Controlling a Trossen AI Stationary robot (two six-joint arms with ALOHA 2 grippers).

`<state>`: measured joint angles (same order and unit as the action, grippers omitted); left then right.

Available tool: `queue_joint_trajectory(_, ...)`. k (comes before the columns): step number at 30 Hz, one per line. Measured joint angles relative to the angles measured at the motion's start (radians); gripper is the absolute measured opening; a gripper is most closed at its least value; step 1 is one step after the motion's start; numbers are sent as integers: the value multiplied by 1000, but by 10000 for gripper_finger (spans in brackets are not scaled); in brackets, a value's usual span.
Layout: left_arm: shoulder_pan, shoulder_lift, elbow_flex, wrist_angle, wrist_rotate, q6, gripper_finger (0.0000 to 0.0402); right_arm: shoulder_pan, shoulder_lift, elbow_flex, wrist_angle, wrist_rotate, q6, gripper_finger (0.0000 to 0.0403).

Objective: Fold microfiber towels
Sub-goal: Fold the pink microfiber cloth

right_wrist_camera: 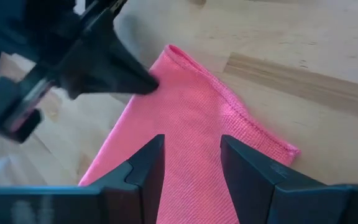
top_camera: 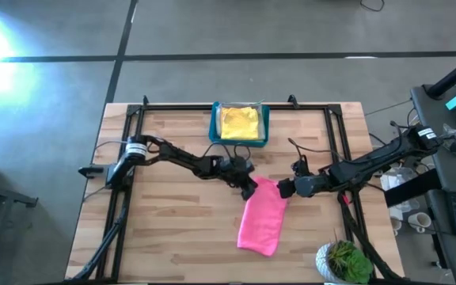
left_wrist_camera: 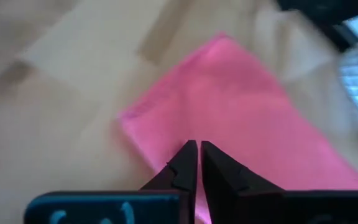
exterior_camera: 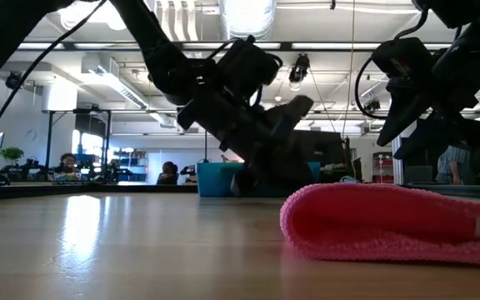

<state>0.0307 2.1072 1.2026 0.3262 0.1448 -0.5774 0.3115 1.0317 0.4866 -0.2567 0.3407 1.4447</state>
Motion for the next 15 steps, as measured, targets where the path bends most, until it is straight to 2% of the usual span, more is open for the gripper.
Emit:
queue_joint_trajectory(6, 0, -5, 6, -142, -97, -13, 4, 0, 0, 0, 1, 0, 2, 146)
queue_joint_trajectory(15, -3, -59, 6, -436, -165, -18, 4, 0, 0, 0, 4, 0, 2, 146)
